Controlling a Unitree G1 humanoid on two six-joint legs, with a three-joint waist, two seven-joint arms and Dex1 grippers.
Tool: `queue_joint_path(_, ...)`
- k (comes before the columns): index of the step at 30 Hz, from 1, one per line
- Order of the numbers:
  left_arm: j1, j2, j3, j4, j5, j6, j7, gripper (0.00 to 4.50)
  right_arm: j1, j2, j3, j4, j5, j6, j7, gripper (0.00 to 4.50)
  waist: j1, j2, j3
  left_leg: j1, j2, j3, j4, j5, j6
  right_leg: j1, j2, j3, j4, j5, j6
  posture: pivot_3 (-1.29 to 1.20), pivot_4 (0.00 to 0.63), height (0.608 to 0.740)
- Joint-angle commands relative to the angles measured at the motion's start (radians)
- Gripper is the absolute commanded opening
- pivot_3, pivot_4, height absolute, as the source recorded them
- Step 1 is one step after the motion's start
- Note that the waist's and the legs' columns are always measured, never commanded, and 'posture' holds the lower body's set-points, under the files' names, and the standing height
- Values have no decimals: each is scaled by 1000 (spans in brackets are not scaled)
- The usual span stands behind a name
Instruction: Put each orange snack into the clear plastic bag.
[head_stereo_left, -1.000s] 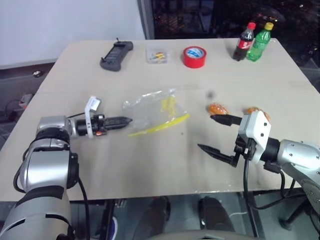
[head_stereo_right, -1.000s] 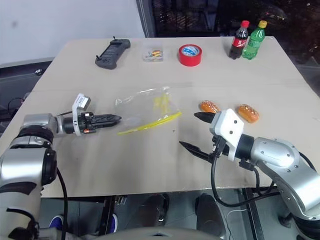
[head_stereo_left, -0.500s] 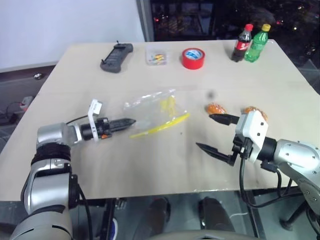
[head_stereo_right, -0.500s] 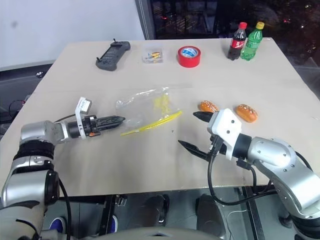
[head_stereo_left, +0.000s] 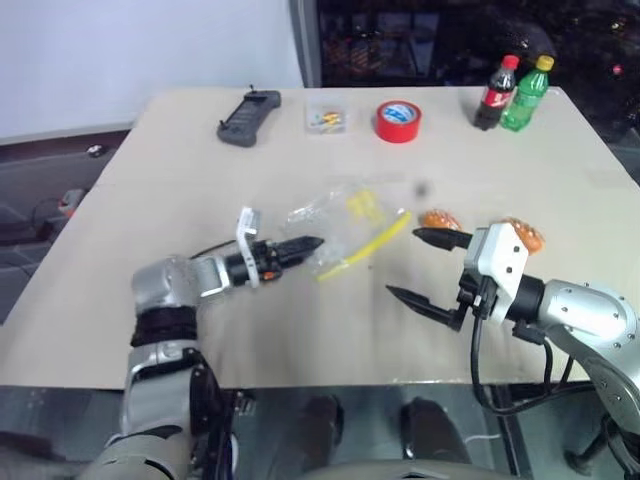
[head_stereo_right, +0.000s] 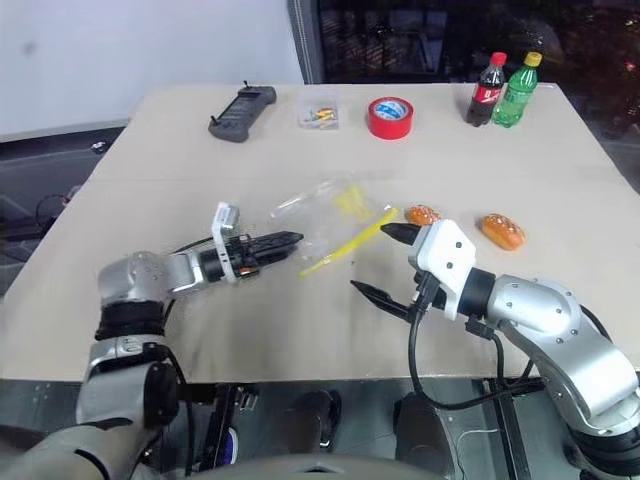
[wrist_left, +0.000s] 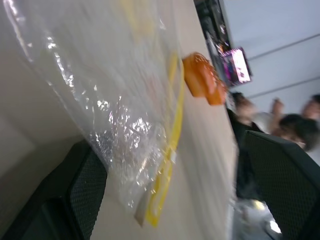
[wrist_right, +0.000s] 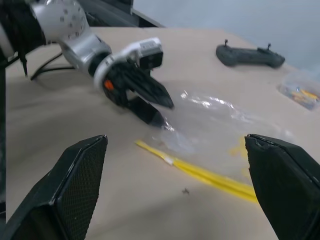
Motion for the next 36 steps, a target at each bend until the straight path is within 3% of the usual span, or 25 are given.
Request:
queue_joint_path(1, 32, -70, 84, -77, -10, 58, 206, 4434, 0, 6, -1, -22, -9, -21, -8, 4500, 0, 0, 0, 1, 0, 0, 0, 0, 0, 1, 0, 0, -1, 0, 1, 0, 150, 740)
queue_joint_path(3, 69, -100, 78, -187, -7, 65, 279, 4434, 6, 9, 1, -25, -13, -24, -10, 4500, 0, 0, -1, 1, 0, 0, 1, 0, 0, 3, 0, 0, -3, 0, 2, 0, 150, 740)
queue_joint_path(5, 160, -74, -52, -345, 57, -34, 293, 4434, 9, 14, 5, -25, -17, -27, -12, 4500, -6, -1, -2, 1, 0, 0, 0, 0, 0, 4, 0, -1, -5, 2, -1, 0, 150, 740)
queue_joint_path(7, 180, -99, -28, -394, 20, 0, 334, 4434, 5, 19, 14, -20, -24, -31, -13, 4500, -10, -1, -2, 1, 0, 1, -1, 0, 0, 4, 0, 1, -6, 2, -2, 0, 150, 740)
queue_joint_path(10, 133, -174, 120, -352, -79, 178, 404, 4434, -4, 27, 27, -8, -35, -38, -12, 4500, -8, -1, -2, 1, 0, 0, -2, 0, 0, 3, 1, 0, -7, 2, -2, 0, 150, 740)
queue_joint_path(13, 69, -246, 249, -286, -108, 215, 494, 4434, -4, 28, 28, 4, -45, -49, -5, 4500, -7, -2, -2, 0, 0, 0, -2, 0, 0, 4, 1, -2, -7, 0, 2, 0, 150, 740)
queue_joint_path(21, 31, -317, 210, -159, -114, 123, 537, 4434, 13, 22, 15, 19, -75, -45, -18, 4500, 19, -2, -2, 0, -1, -1, -2, 0, 0, 5, 0, -3, -8, 0, 2, 0, 150, 740)
queue_joint_path(27, -2, -290, 195, -51, -146, 132, 507, 2678, 42, 16, 10, 15, -120, -48, -45, 4500, 19, -2, -2, 0, -2, -1, -2, 0, 0, 5, 0, -3, -9, 0, 2, 0, 150, 740)
queue_joint_path(33, -61, -270, 219, 25, -199, 157, 505, 118, 103, 10, 35, 22, -220, -88, -76, 4500, 22, -1, -2, -1, -2, -2, -2, -1, 0, 5, -1, -4, -10, 0, 2, 0, 150, 740)
queue_joint_path(36, -103, -265, 274, 37, -255, 214, 523, 24, 111, 13, 75, 49, -316, -129, -110, 4500, 17, -2, -2, 0, -2, -2, -2, -1, 0, 5, -1, -5, -10, -1, 3, 0, 150, 740)
